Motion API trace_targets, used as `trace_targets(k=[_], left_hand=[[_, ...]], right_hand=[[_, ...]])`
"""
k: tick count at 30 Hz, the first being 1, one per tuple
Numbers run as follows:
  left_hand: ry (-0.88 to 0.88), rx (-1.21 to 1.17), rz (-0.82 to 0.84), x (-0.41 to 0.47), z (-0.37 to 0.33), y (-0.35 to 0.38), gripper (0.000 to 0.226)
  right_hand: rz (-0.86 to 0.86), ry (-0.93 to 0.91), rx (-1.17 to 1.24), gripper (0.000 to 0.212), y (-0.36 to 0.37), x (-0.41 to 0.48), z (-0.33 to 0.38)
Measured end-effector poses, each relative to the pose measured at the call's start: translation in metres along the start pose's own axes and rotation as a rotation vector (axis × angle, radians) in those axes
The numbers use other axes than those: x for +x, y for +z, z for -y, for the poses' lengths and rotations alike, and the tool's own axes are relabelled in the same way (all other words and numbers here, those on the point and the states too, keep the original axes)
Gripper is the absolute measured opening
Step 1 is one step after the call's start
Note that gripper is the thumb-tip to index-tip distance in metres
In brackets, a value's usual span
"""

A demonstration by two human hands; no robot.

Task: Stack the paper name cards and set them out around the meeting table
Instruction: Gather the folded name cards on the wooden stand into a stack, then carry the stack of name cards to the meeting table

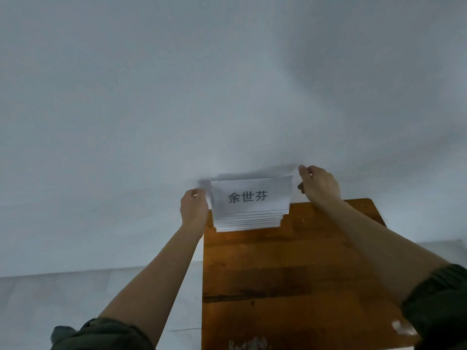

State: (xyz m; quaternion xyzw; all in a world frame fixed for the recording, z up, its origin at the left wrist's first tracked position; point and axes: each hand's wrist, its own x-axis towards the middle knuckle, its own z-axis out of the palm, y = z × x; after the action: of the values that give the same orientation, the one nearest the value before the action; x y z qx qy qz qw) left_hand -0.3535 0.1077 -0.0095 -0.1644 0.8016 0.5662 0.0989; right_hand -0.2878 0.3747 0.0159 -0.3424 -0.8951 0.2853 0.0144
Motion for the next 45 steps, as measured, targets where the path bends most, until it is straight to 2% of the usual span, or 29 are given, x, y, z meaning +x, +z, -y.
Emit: trace_targets(k=[2,4,5,8,11,13,15,17,21,25,28,32,35,41,45], left_hand=[[-0.224,-0.09,0.085,0.012,0.002,0.001,0.031],[-0.375,-0.154,0.201,0.024,0.007,0.001,0.047],[-0.429,-0.181,0.245,0.03,0.008,0.001,0.054],[-0.56,-0.303,0.333,0.043,0.013,0.003,0.064],[-0.608,-0.429,0.474,0.045,0.014,0.015,0.066],[-0.521,-0.414,0.554,0.044,0.015,0.021,0.056],[-0.479,-0.419,0.567,0.04,0.016,0.023,0.046],[-0.476,-0.418,0.59,0.043,0.015,0.021,0.047],[-0.498,-0.409,0.643,0.055,0.02,0.02,0.059],[-0.42,-0.4,0.631,0.049,0.026,0.022,0.05],[-0.373,-0.433,0.618,0.044,0.024,0.022,0.045],[-0.378,-0.483,0.611,0.033,0.026,0.021,0.045],[-0.408,-0.541,0.613,0.013,0.025,0.016,0.053],[-0.306,-0.517,0.448,-0.055,0.017,-0.003,0.065],[-0.297,-0.511,0.187,-0.105,0.035,-0.024,0.057]], right_hand=[[0.089,0.264,0.322,0.047,0.011,0.005,-0.012],[0.242,0.503,0.623,0.047,0.022,0.009,-0.018],[0.298,0.567,0.73,0.048,0.028,0.013,-0.018],[0.396,0.667,0.934,0.049,0.041,0.015,-0.011],[0.502,0.631,1.079,0.046,0.057,0.013,0.001],[0.56,0.551,1.101,0.041,0.065,0.01,0.006],[0.586,0.498,1.084,0.032,0.066,0.007,0.008],[0.607,0.461,1.054,0.029,0.062,0.006,0.01],[0.632,0.446,0.949,0.039,0.057,0.005,0.008],[0.705,0.411,0.969,0.04,0.058,0.003,0.006],[0.745,0.408,1.016,0.048,0.057,0.001,0.005],[0.826,0.491,1.024,0.083,0.055,-0.004,-0.003],[0.822,0.505,0.994,0.083,0.048,-0.011,-0.004],[0.868,0.407,0.879,0.081,0.033,-0.027,0.002],[1.038,0.357,0.827,0.085,0.025,-0.051,0.016]])
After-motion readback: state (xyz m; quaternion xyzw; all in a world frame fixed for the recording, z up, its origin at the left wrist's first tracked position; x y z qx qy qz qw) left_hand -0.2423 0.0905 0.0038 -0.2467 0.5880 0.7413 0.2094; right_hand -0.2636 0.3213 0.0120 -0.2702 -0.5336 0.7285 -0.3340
